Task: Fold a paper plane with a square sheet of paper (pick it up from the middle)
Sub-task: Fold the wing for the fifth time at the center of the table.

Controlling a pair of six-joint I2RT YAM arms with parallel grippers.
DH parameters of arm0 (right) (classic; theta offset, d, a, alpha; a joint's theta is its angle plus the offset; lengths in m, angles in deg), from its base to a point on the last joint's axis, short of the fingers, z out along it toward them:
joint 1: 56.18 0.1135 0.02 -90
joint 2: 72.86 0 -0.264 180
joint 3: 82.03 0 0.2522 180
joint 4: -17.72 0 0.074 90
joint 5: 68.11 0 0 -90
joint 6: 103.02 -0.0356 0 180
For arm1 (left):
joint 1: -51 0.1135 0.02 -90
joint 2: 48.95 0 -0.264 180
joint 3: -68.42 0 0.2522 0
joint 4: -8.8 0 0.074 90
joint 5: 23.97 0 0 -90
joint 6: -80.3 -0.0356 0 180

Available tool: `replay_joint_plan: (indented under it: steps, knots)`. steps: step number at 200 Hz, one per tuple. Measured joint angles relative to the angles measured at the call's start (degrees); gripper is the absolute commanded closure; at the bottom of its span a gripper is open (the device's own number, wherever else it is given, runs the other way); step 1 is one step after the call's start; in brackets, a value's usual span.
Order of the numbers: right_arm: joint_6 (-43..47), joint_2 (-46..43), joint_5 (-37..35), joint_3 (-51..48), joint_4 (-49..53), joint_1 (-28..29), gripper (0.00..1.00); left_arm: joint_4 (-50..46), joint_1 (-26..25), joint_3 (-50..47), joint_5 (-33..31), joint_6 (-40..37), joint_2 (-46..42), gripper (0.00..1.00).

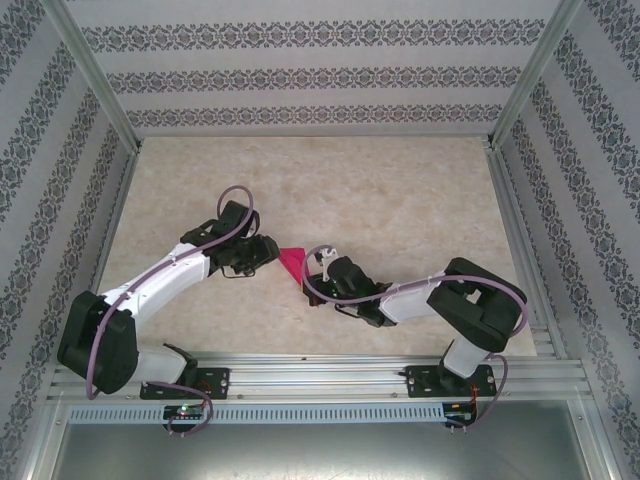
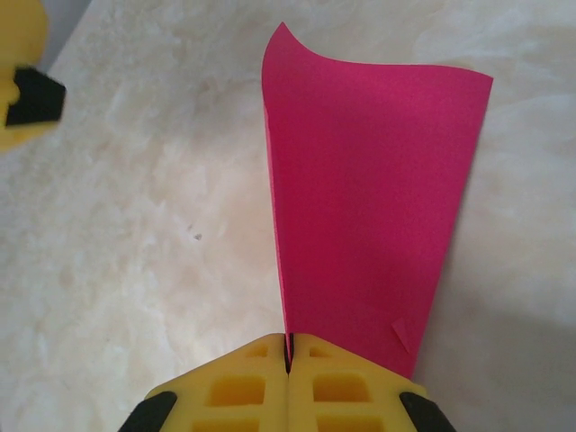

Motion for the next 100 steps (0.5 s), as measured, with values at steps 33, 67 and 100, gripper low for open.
replay_joint_plan:
  steps: [33,67,100]
  knots:
    - [-4.0,2.3,3.1,0.0,-1.0,-1.1,1.00,1.0,0.0,-1.0,1.5,-0.2,0.0,0.57]
    - [-7.7,4.4,4.8,0.0,-1.4,-1.4,1.00,2.6,0.0,-2.2,3.1,-0.2,0.1,0.57]
    - [-11.7,5.7,6.6,0.1,-2.0,-2.2,1.00,3.6,0.0,-2.8,4.2,-0.2,0.8,0.57]
